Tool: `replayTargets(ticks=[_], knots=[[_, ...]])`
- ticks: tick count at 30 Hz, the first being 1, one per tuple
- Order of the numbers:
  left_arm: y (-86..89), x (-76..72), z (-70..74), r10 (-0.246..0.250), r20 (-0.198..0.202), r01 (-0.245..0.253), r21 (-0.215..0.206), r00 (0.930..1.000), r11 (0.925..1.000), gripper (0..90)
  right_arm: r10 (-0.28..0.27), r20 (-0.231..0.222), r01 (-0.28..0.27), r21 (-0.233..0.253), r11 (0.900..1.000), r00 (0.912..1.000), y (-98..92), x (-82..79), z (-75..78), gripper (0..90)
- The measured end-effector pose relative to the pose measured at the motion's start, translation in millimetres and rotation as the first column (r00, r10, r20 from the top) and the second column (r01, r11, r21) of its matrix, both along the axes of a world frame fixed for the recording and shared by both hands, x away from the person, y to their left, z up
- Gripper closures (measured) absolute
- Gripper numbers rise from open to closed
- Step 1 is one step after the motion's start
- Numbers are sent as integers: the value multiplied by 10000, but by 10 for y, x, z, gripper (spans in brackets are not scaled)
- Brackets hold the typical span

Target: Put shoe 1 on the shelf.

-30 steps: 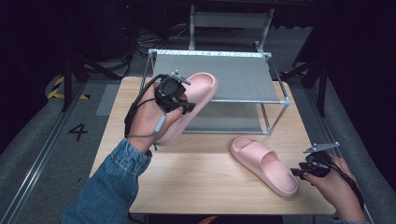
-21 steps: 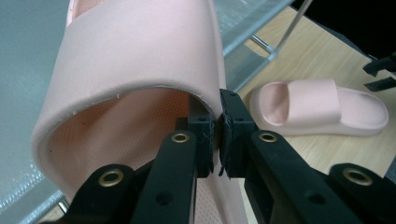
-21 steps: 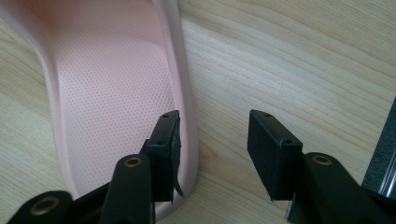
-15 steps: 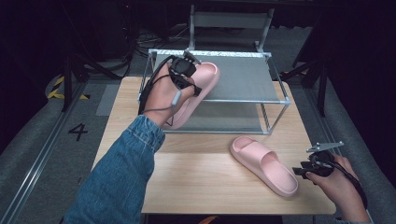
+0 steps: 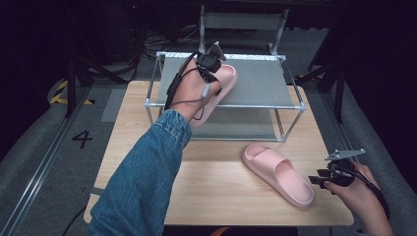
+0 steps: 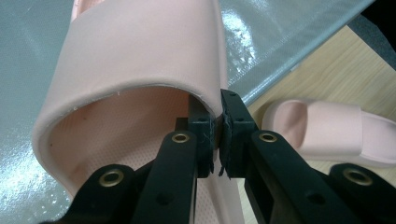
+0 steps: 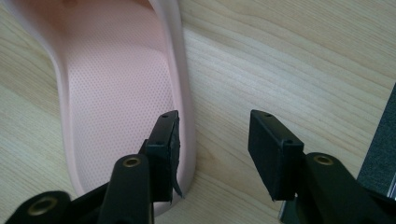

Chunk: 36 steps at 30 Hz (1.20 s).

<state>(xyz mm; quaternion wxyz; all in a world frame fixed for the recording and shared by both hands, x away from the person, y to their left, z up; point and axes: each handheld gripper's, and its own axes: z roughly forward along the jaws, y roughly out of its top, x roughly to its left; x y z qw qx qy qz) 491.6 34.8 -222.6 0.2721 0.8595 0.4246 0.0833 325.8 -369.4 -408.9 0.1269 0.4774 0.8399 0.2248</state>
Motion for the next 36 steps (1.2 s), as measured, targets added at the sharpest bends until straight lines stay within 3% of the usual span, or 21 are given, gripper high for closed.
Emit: replayTargets(ticks=[10, 12, 18, 21, 27, 28, 30, 36], knots=[[22, 70, -35, 280, -7, -280, -371, 9996, 9989, 838, 13, -13, -13, 81, 10000, 10000, 10, -13, 12, 537], [26, 63, -41, 317, -152, -323, -393, 9994, 9987, 797, 15, 8, -15, 60, 10000, 10000, 16, -14, 16, 534], [88, -26, -26, 422, 552, -385, -673, 9976, 9970, 588, -30, 39, 29, 93, 10000, 10000, 29, -13, 11, 522], [162, -133, 21, 144, 748, -88, -735, 9971, 9973, 533, -51, 44, 50, 94, 9999, 10000, 36, -13, 10, 519], [358, -381, 98, -326, 1078, 433, -984, 9936, 9942, 545, -26, 19, 25, 72, 10000, 10000, 49, -13, 2, 516], [358, -381, 98, -326, 1078, 433, -984, 9936, 9942, 575, -26, 19, 25, 72, 10000, 10000, 49, -13, 2, 516], [523, -500, 113, -657, 1065, 781, -1170, 9921, 9901, 612, -22, 9, 22, 77, 10000, 10000, 61, -14, -3, 511], [767, -693, 53, -1087, 859, 1176, -1065, 9904, 9873, 766, 96, -9, -96, 184, 9998, 10000, 94, -21, 12, 509]])
